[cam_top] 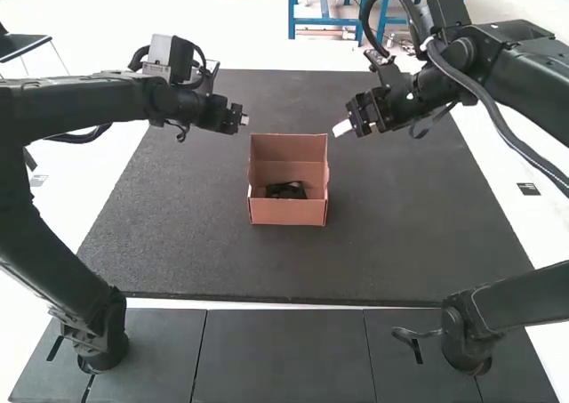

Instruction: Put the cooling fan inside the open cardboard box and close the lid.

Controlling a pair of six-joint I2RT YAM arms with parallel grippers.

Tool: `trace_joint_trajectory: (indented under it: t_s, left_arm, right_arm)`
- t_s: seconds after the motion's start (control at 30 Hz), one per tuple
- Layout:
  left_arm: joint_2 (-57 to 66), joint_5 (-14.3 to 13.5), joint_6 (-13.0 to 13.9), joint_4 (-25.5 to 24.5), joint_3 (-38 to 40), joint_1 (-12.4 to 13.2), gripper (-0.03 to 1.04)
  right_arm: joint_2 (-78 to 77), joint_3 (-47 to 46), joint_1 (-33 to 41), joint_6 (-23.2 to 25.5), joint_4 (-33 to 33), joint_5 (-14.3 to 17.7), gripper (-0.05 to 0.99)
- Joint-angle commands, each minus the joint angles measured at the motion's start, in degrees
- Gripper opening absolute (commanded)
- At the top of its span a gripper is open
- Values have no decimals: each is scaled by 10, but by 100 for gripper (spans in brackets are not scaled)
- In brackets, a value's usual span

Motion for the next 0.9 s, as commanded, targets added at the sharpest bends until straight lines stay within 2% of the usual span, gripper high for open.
trace_joint_trajectory:
  t_s: [0.0,0.1,0.33,0.57,0.87]
  left_arm:
    - [12,9,-11,7,26,-14,97]
    - [23,10,-13,9,37,-25,97]
    - [46,14,-17,10,55,-34,97]
    - [52,35,-16,-24,61,-45,97]
    - [58,48,-5,-55,50,-54,97]
  right_arm:
    - [-15,-3,5,7,-6,9,88]
    - [-15,-6,5,7,-6,10,88]
    - [-15,-11,5,8,-6,10,88]
    - [-14,-10,2,7,-6,10,88]
    - [-10,-9,1,7,-7,10,88]
